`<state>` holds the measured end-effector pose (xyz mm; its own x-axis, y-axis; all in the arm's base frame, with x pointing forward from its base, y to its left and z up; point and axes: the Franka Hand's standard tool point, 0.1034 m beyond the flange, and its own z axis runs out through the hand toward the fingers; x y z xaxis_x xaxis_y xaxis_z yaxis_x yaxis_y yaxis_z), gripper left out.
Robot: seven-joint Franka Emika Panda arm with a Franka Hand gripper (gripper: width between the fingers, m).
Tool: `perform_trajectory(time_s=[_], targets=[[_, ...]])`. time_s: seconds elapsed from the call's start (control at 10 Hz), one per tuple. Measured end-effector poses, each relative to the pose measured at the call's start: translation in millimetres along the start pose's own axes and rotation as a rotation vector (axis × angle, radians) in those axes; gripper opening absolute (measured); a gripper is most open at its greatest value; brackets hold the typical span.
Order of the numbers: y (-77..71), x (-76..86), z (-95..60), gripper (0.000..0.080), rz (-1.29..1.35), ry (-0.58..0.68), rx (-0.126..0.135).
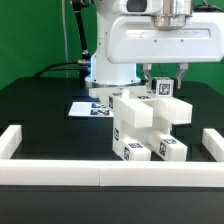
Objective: Assemble chair
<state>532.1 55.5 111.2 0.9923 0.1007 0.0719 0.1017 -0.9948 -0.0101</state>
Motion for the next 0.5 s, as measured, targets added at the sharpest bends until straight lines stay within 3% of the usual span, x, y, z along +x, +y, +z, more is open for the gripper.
perform_trajectory(time_s=[0.5], targets=[[-0.3,-0.1,0.2,0.0285,0.335,0.000,0.003]])
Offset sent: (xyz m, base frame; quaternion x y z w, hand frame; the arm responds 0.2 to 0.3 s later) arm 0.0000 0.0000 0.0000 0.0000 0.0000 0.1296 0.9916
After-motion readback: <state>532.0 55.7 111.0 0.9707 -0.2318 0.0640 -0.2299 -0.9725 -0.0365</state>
